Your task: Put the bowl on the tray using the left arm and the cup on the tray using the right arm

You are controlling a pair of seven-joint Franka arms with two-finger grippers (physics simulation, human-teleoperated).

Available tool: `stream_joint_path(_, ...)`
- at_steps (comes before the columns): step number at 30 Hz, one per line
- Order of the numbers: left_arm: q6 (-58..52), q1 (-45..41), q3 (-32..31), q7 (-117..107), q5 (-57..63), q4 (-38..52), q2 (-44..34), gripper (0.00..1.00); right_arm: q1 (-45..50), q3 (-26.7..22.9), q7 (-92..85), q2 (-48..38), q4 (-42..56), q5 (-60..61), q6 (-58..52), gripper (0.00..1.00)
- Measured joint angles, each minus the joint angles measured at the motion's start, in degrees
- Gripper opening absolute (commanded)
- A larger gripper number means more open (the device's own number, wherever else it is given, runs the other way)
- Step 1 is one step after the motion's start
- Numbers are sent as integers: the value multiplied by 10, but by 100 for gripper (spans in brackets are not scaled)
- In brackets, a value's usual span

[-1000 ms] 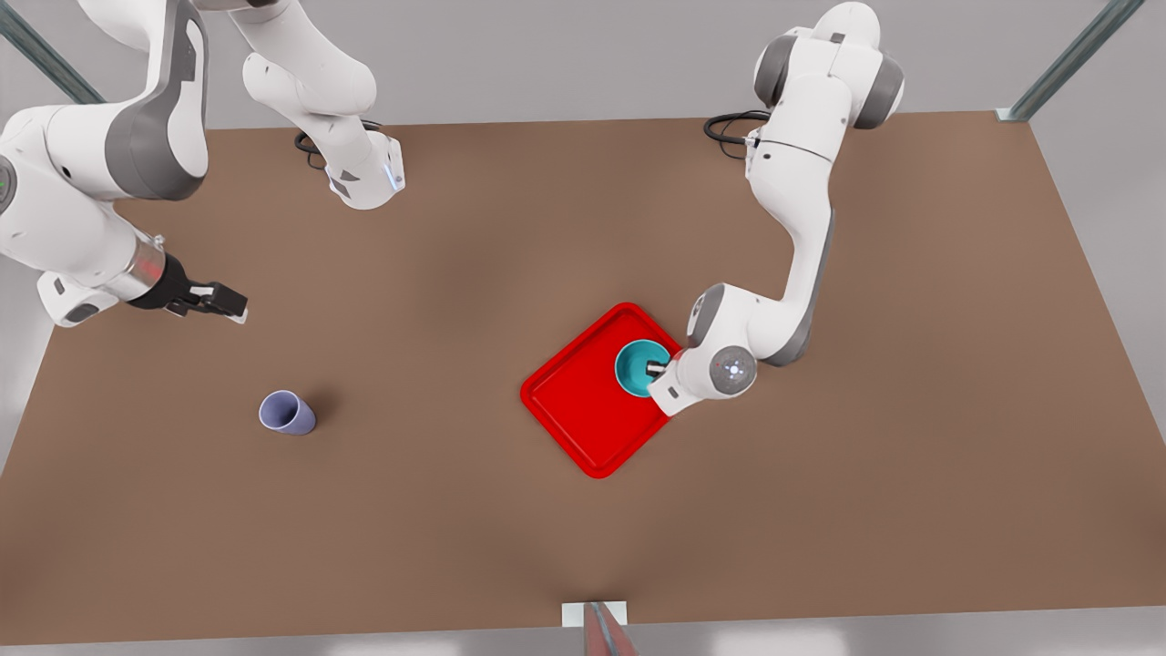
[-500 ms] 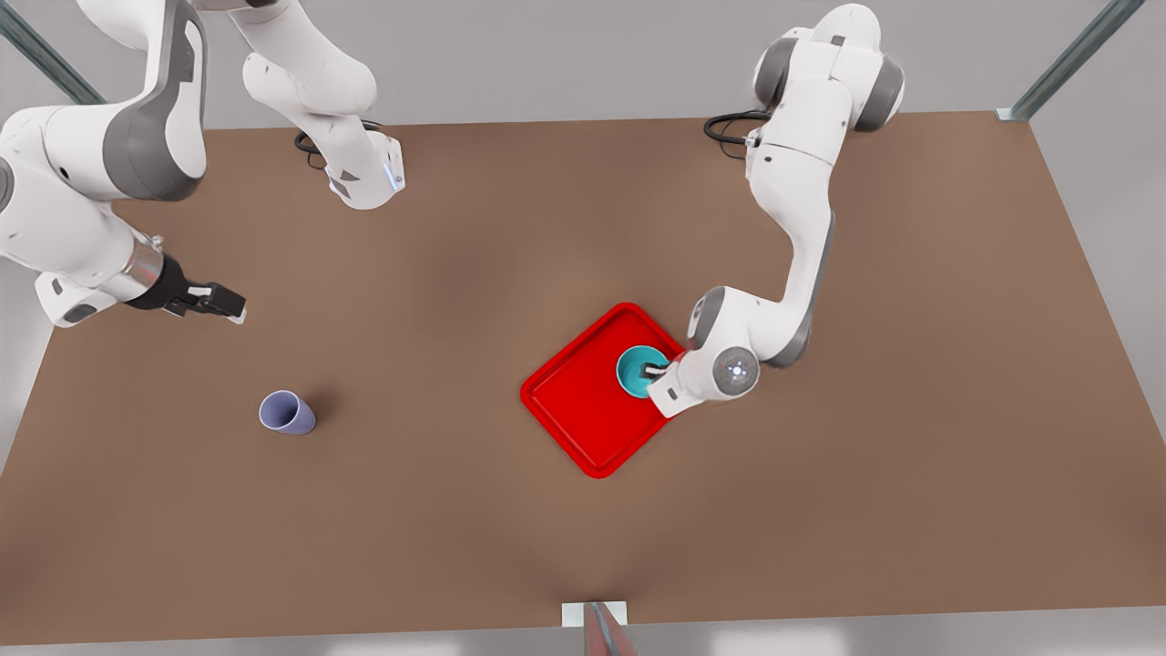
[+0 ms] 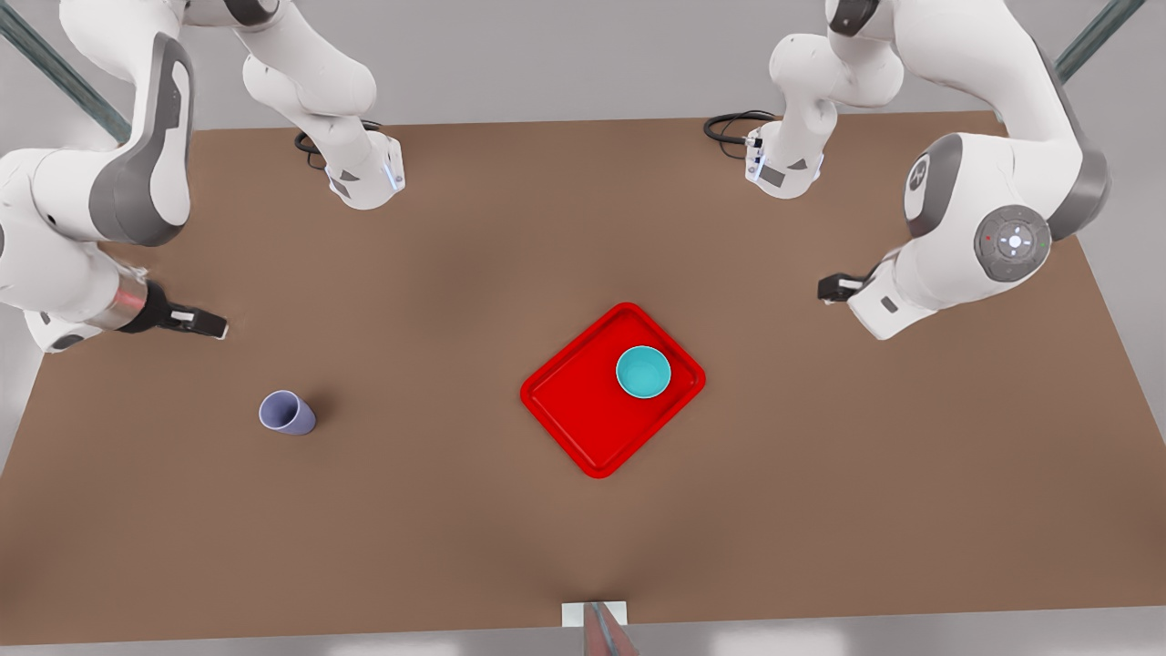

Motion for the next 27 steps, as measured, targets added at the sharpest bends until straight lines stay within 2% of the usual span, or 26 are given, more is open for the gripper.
stream_joint_path(2,-3,0,3,6,3,0,0,100,-12,0,-2,41,10,-21,-4,100)
stream_joint_path(3,-5,0,3,5,4,-1,-1,100,3,11,0,63,10,-96,-21,100)
stream_joint_path(5,1,0,4,5,4,0,-1,100,10,11,-6,104,21,-27,-9,100)
stream_joint_path(6,1,0,3,4,4,2,-5,100,-11,8,-15,123,32,73,-9,100)
stream_joint_path(8,-4,0,2,4,2,3,-9,100,7,10,-12,144,21,-7,43,100)
stream_joint_path(9,-5,0,3,5,2,3,-9,100,2,10,-16,155,21,-10,66,100)
stream_joint_path(15,-5,0,3,5,0,3,-9,100,0,9,-26,176,-9,-26,163,100)
stream_joint_path(23,-2,0,3,5,0,2,-7,100,-7,8,-43,190,-63,-20,198,99)
stream_joint_path(27,-1,0,4,6,0,2,-6,100,-14,7,-43,217,-64,-20,231,93)
